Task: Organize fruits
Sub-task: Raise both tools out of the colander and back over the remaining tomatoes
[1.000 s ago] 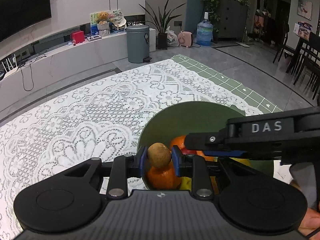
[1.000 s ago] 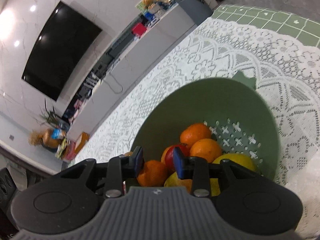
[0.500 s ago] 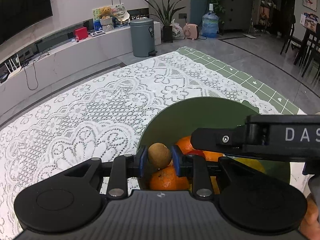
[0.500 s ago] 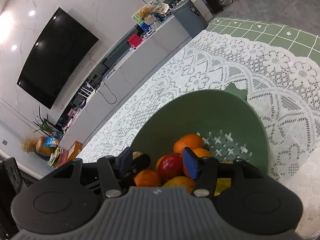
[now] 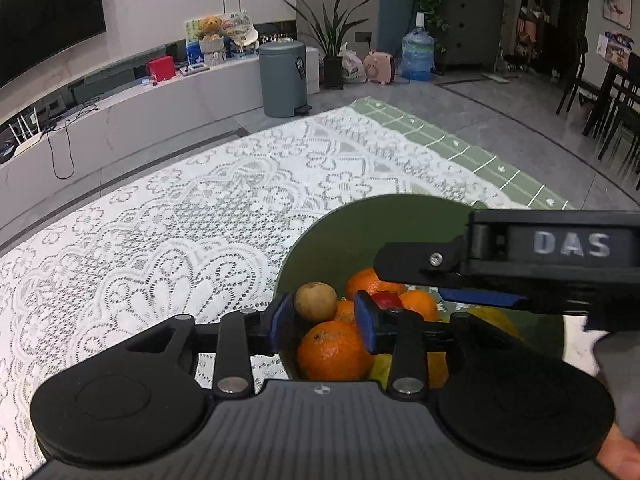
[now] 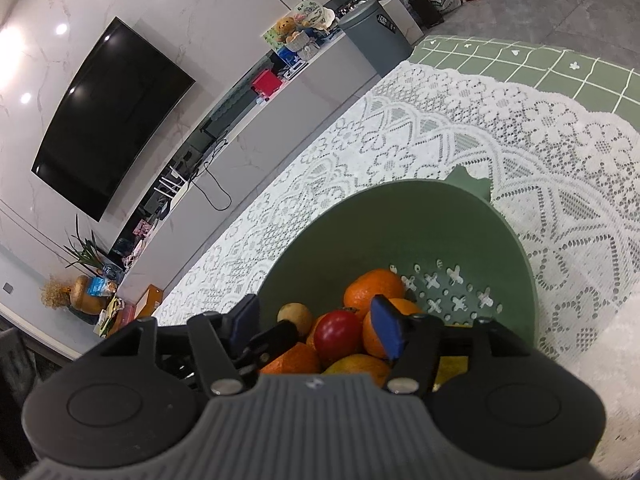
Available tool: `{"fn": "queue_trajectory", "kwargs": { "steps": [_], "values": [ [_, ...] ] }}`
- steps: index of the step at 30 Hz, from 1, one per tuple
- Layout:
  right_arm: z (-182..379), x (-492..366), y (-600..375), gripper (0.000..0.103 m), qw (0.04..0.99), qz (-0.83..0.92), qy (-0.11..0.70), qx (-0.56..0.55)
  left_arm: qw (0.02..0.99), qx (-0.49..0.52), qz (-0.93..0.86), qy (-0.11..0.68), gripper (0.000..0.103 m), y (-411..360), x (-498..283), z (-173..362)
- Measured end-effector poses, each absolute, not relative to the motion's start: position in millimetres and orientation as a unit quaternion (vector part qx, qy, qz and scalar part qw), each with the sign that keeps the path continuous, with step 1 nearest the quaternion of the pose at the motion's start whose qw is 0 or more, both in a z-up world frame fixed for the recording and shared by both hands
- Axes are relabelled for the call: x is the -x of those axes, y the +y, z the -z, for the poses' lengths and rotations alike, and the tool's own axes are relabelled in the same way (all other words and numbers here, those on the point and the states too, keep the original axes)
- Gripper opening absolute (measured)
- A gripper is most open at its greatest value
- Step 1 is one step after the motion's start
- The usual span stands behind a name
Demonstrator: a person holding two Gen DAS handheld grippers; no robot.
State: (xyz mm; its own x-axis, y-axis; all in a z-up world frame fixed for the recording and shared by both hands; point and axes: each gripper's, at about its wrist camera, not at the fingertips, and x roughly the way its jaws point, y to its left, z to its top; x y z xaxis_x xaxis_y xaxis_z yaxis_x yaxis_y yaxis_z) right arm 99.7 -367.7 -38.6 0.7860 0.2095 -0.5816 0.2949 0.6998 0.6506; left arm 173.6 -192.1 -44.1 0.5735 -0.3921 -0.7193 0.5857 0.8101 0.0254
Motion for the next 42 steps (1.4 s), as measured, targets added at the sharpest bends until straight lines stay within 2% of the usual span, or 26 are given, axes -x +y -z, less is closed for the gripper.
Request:
{"fn": "queue_trajectory", "kwargs": {
  "steps": [4,13,19,28,37,42],
  "values": [
    [36.0,-97.7,-367.8,0.063,0.868,0.028,0.317,-0.382,0.885,-0.126,0.271,0.357,0.052,-178.1,-161.1,30.6],
    [19.3,-88.1,-348.7,0.067,0.904,0.032,0.291,-0.312,0.900,-0.096,0.228,0.359,0.053,-130.6,-138.1,5.2],
    [2.6,-72.6,-326.3,0.073,0.933,0.018,0.258,-0.252,0.910,-0.091,0.205,0.348,0.053,-95.4,-119.8,-6.3],
    [-6.3,-52.4,-304.7,0.073,0.940,-0.014,0.236,-0.244,0.919,-0.074,0.175,0.347,0.053,-45.5,-105.6,-1.4],
    [-9.7,-48.2,-252.9,0.072,0.954,-0.064,0.238,-0.169,0.923,-0.047,0.174,0.340,0.053,-7.8,-96.9,11.0],
    [-4.4,-52.2,-221.4,0.062,0.959,-0.084,0.246,-0.109,0.923,-0.028,0.181,0.339,0.053,6.6,-98.1,23.0]
  ]
}}
